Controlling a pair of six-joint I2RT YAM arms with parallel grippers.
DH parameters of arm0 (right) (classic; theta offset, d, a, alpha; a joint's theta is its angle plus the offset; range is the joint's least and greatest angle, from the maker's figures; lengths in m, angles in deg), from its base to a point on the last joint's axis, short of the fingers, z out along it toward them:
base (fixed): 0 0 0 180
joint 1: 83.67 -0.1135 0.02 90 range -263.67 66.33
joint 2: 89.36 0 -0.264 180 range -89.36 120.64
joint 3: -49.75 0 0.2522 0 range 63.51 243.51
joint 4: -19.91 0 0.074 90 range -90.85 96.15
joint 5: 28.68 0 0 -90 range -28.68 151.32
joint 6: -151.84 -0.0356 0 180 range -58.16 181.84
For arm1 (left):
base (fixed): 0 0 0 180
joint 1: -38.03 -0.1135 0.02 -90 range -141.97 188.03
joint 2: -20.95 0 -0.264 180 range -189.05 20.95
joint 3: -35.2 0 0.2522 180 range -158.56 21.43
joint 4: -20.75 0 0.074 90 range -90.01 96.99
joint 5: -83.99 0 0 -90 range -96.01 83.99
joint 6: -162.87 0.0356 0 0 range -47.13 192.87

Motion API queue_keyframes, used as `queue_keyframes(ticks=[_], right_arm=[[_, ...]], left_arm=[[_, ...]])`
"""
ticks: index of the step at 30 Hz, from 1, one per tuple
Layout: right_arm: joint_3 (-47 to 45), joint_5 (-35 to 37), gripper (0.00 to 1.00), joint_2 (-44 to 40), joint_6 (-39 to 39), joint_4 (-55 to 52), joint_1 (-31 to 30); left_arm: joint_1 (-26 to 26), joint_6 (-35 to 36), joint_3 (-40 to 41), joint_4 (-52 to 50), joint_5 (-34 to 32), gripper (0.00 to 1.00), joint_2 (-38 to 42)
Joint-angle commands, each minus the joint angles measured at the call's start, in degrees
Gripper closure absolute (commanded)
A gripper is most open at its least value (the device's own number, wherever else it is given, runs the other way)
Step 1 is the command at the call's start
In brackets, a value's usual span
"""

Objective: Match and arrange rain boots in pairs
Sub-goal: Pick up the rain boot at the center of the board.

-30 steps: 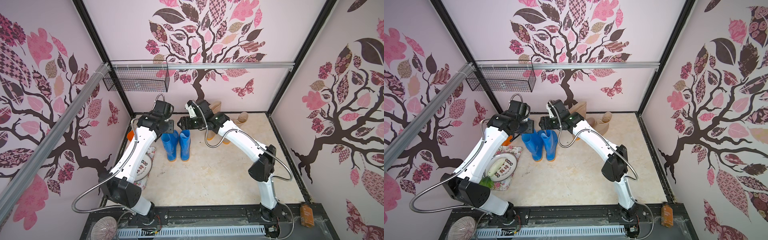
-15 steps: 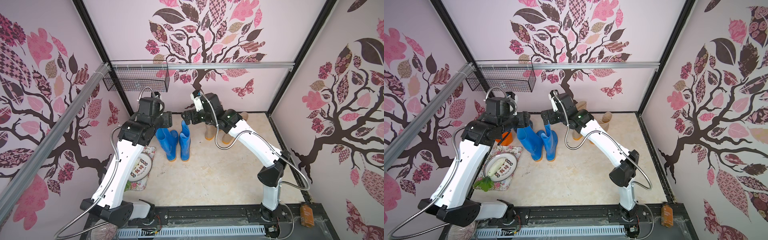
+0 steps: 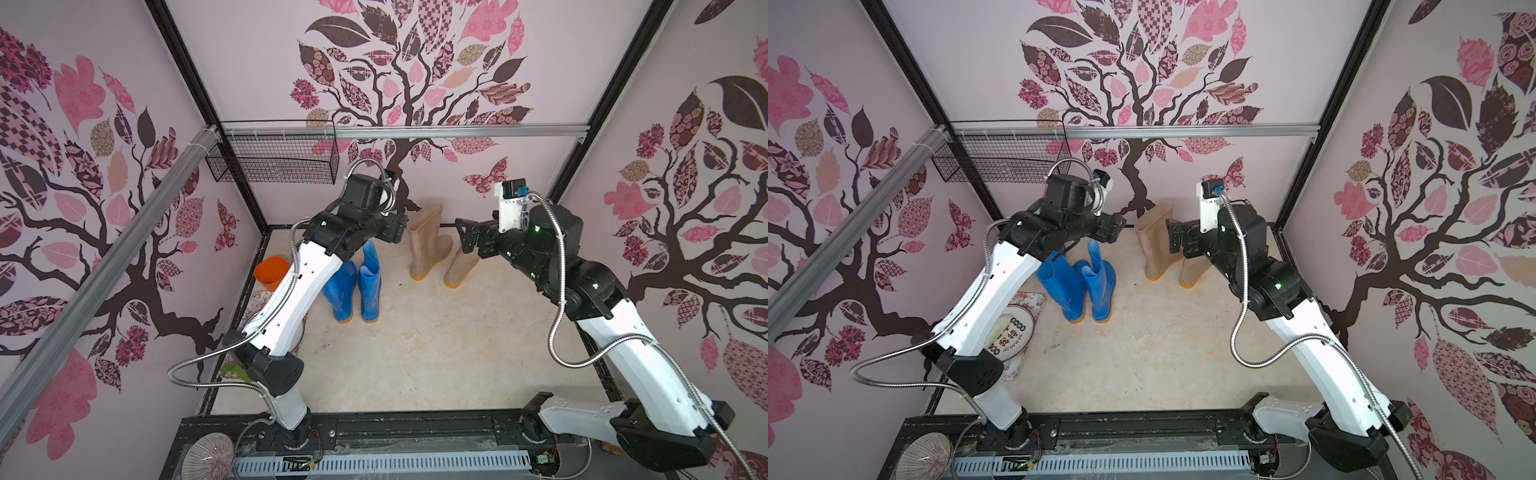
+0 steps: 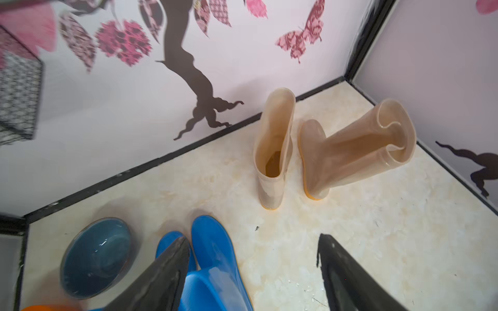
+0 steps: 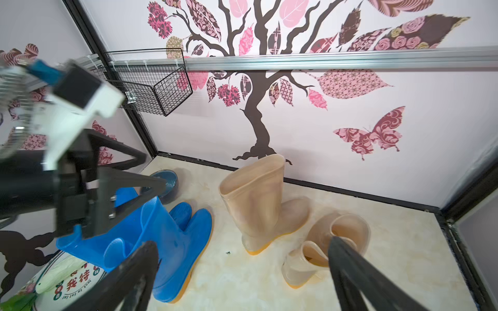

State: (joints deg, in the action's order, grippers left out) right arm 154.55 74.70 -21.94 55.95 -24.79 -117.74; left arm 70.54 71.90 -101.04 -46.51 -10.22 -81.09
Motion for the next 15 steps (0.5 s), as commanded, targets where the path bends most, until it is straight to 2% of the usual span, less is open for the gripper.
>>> queue_keyframes(ticks=[1, 8, 15], right_arm=[[-3.24, 3.71, 0.00, -1.76, 1.09, -1.93, -0.04], [-5.33, 3.40, 0.00, -3.43, 1.73, -3.82, -0.05], [-6.83, 2.97, 0.00, -3.61, 3.46, -2.44, -0.04]], left_arm=[[-0.09, 1.07, -4.59, 2.15, 2.12, 0.21, -3.49], [-0.02, 0.09, -11.35, 0.94, 2.65, 0.19, -14.26], [-0.02, -0.53, -14.10, 0.77, 1.33, 0.19, -19.54]])
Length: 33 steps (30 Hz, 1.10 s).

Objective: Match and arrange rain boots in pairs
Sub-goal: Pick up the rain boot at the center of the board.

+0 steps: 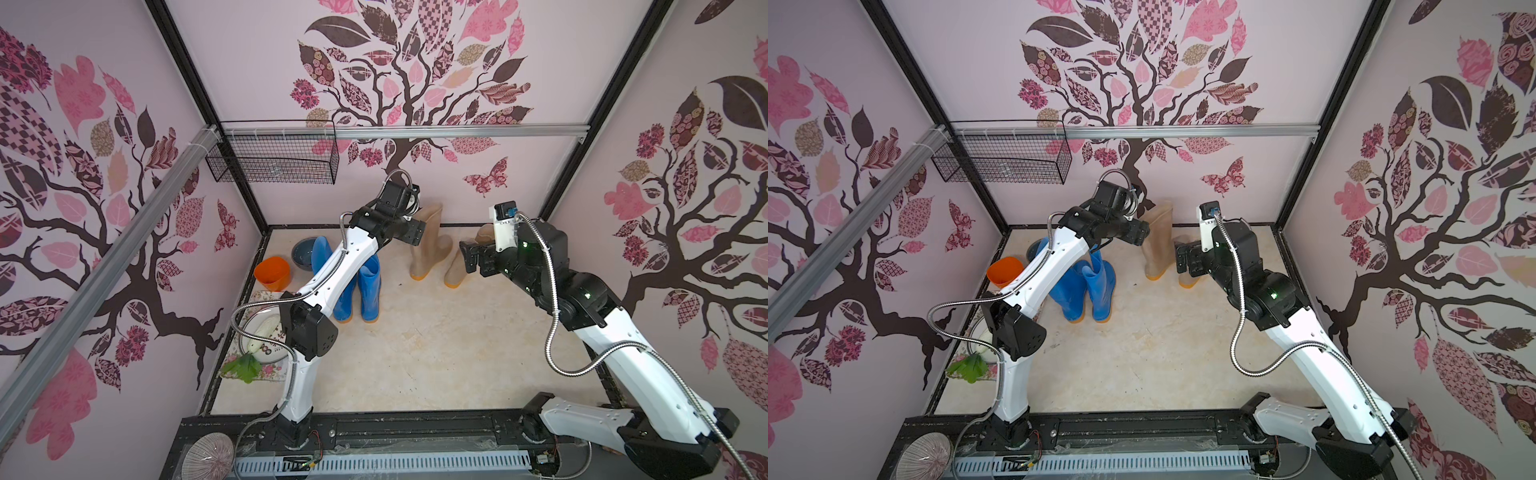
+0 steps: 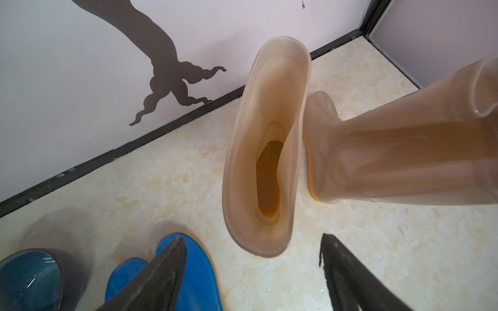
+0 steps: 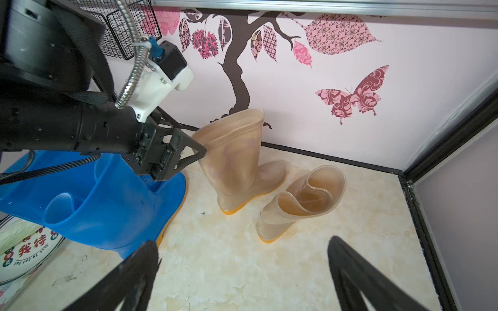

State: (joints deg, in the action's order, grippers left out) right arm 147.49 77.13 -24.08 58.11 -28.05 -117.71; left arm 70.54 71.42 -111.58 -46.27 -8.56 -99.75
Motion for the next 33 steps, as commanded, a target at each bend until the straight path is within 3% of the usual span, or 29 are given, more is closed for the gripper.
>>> queue_keyframes(ticks=[1, 7, 10, 22, 33], right_arm=[[0.05, 0.60, 0.00, -1.47, 1.61, 1.05, -0.04], [-1.33, -0.07, 0.00, -0.85, 2.38, 2.07, 0.01], [-2.26, -0.43, 0.00, -0.76, 2.24, 2.83, 0.09], [-4.97, 0.00, 0.00, -1.35, 2.12, 4.96, 0.29], [-6.51, 3.70, 0.00, -2.60, 0.14, 5.28, 0.47]], left_arm=[[-0.05, -0.23, -3.66, 0.84, -0.32, 0.19, -1.09], [-0.06, -1.00, -5.55, 1.75, -0.80, 0.21, -3.92], [-0.03, -0.94, -7.53, 1.04, -0.41, 0.30, -5.85], [0.59, -2.73, -8.93, 3.46, 3.57, 1.00, -6.17], [1.50, -7.62, -8.88, 6.77, 1.86, 1.00, -1.65]])
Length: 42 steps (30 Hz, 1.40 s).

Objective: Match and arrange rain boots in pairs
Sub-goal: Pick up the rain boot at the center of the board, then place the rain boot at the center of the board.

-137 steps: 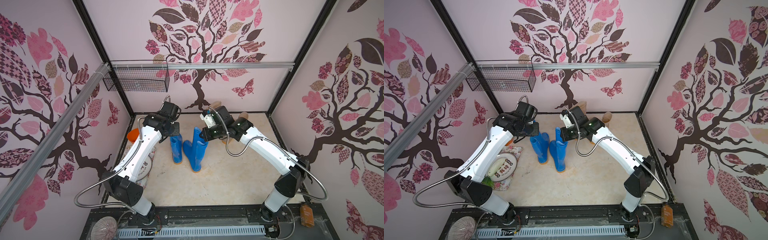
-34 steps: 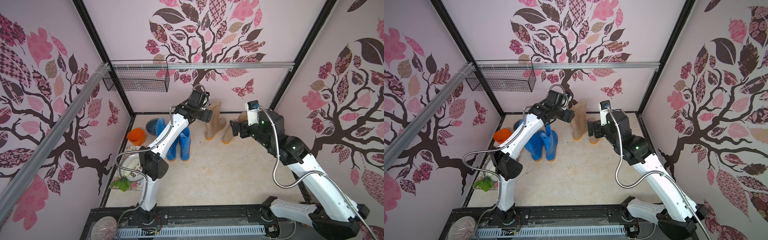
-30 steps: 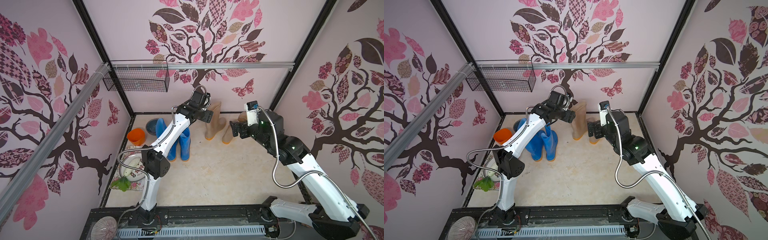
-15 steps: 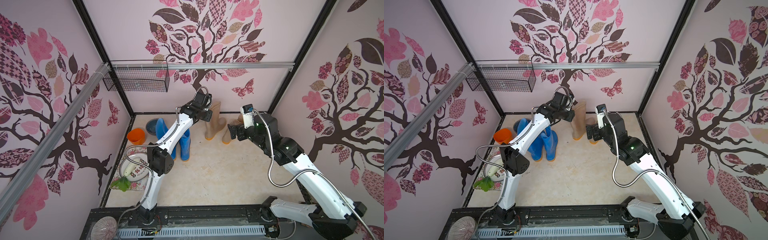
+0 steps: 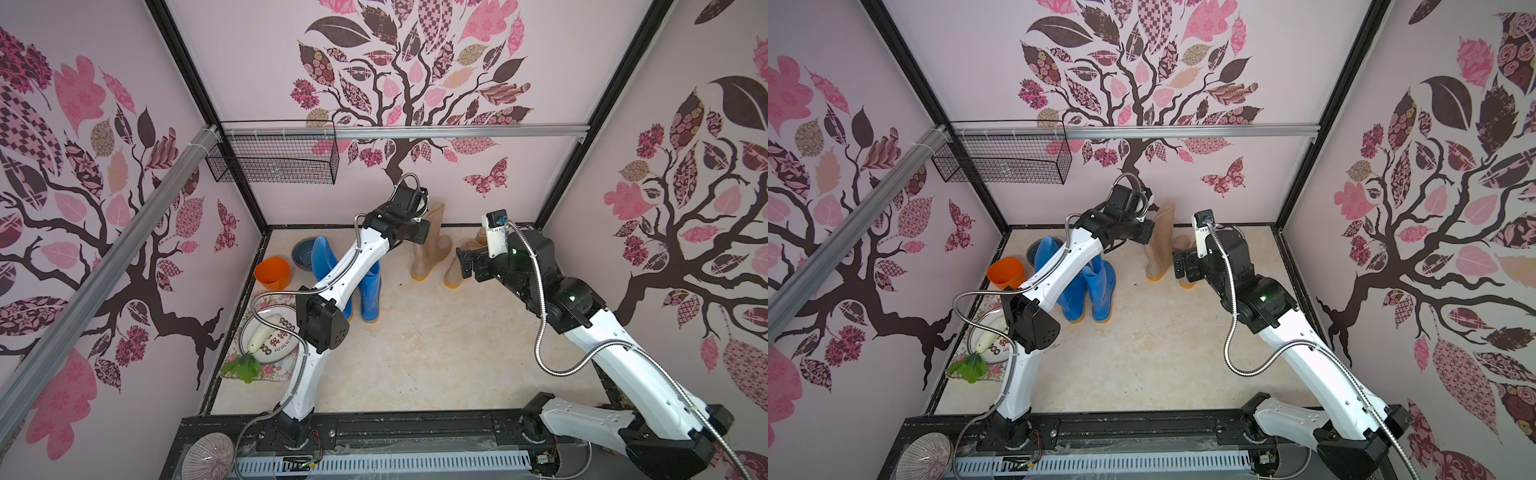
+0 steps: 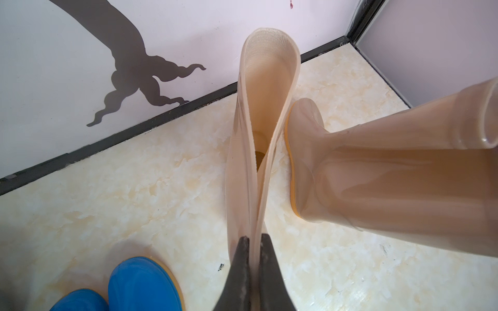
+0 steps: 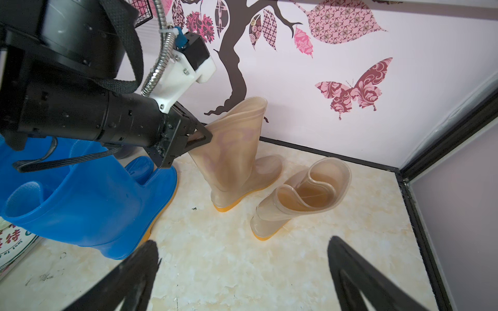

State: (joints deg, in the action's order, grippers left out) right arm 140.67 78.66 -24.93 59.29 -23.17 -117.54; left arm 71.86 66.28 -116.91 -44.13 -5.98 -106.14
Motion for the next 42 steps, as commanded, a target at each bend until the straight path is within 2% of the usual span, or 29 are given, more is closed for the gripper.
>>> queue_keyframes(ticks=[1, 7, 14, 20, 26, 36, 42], right_arm=[[0.27, 2.17, 0.00, -1.99, -1.35, 0.53, 0.38], [-0.32, 1.20, 0.00, -3.68, -2.80, 1.22, 0.55], [-1.27, -0.12, 0.00, -5.05, -4.37, 0.95, 0.56], [-1.61, -0.95, 0.00, -6.14, -4.98, 0.52, 0.55], [-1.84, -1.34, 0.00, -7.12, -5.19, 0.33, 0.56], [-2.46, -2.37, 0.01, -8.21, -5.80, 0.38, 0.51], [-3.51, -2.66, 0.00, -9.02, -6.55, 0.72, 0.56]], left_arm=[[0.28, -2.99, -3.38, 4.77, -0.98, 1.00, 5.24], [1.54, -7.46, -1.62, 4.57, -5.47, 1.00, 8.31], [3.25, -12.59, 5.03, 6.56, -8.47, 1.00, 13.43], [5.61, -16.26, 6.46, 4.70, -13.50, 1.00, 15.39], [8.18, -19.05, 12.41, 8.04, -15.70, 1.00, 20.07], [12.02, -19.27, 16.78, 7.83, -15.59, 1.00, 23.28], [12.89, -17.59, 17.59, 7.26, -13.04, 1.00, 23.44]])
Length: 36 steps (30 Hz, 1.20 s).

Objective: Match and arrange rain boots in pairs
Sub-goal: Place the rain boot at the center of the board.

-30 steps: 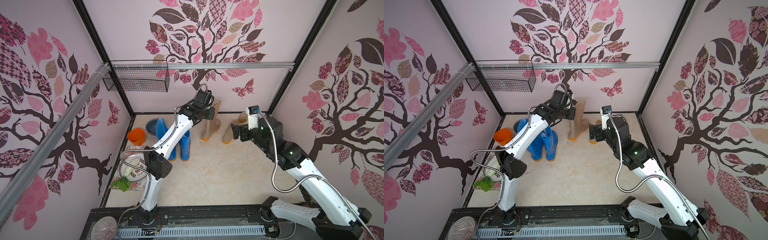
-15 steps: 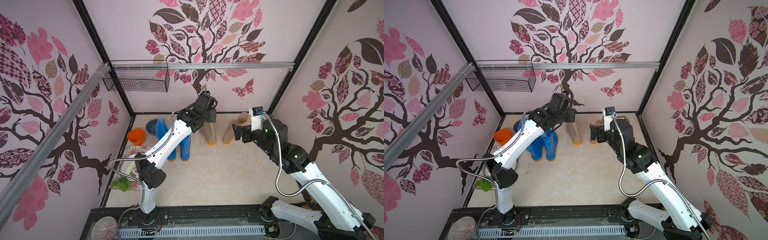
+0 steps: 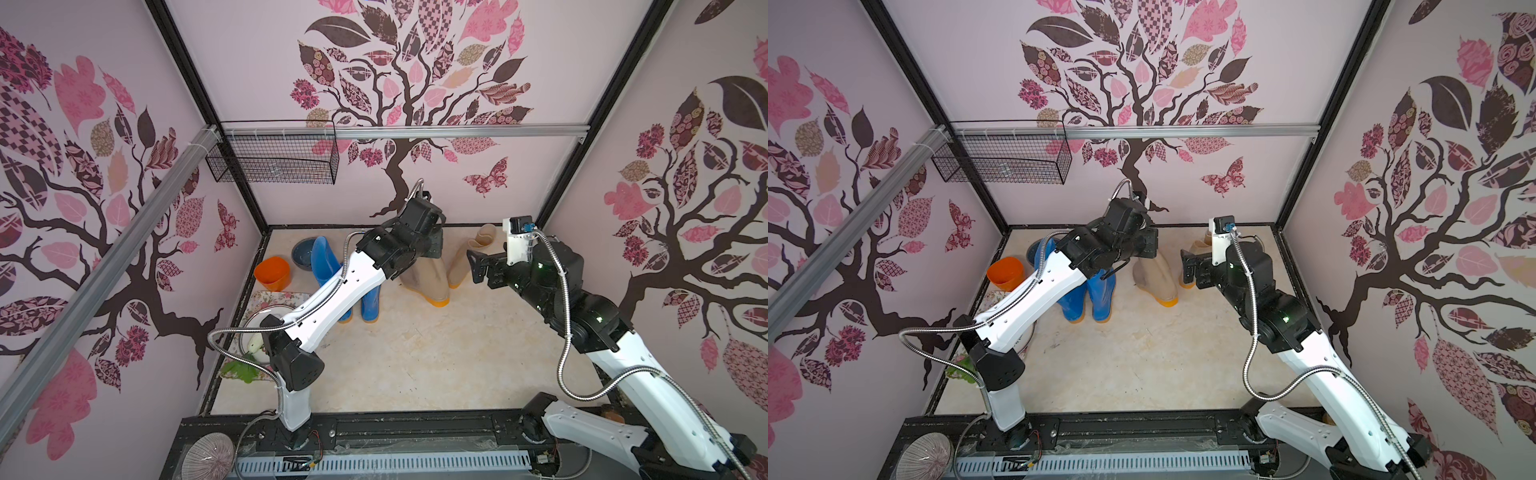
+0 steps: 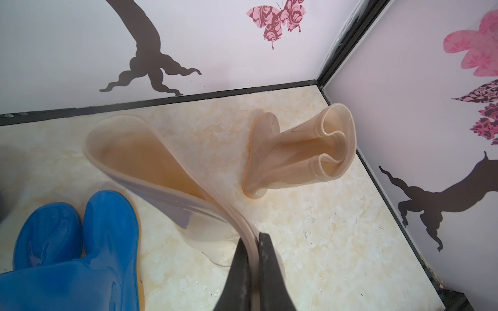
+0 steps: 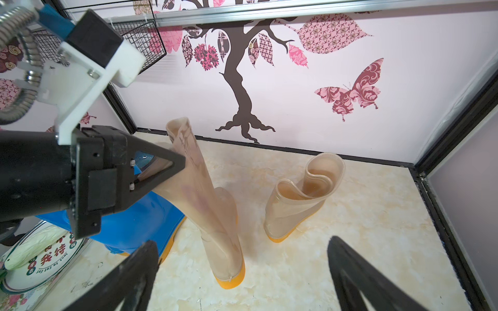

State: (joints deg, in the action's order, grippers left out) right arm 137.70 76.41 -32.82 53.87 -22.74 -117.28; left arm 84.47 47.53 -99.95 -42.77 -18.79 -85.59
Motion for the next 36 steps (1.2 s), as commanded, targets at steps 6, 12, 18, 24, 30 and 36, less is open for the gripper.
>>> queue_keyframes(ticks=[6, 12, 18, 24, 30, 36], right_arm=[[-1.45, -0.06, 0.01, -1.76, -1.60, 0.72, 0.25], [-1.56, 0.07, 0.01, -1.67, -1.61, 0.85, 0.28], [-1.25, 0.29, 0.01, -1.33, -1.28, 0.93, 0.25], [-0.81, 0.42, 0.01, -0.72, -1.09, 1.20, 0.25], [-0.94, 0.62, 0.01, -0.38, -1.00, 1.51, 0.29], [-0.89, 1.17, 0.01, -0.37, -0.65, 1.95, 0.28]], left_arm=[[1.01, 3.08, 0.82, 5.55, 0.27, 1.00, 2.95], [1.21, 4.18, 1.41, 5.70, 2.56, 1.00, 2.09], [1.60, 3.99, 3.09, 5.39, 1.84, 1.00, 2.35], [2.68, 4.19, 5.65, 5.47, 0.26, 1.00, 2.83], [2.71, 4.47, 7.91, 5.89, 0.29, 1.00, 3.35], [2.79, 5.71, 9.68, 7.02, 1.63, 1.00, 4.03]])
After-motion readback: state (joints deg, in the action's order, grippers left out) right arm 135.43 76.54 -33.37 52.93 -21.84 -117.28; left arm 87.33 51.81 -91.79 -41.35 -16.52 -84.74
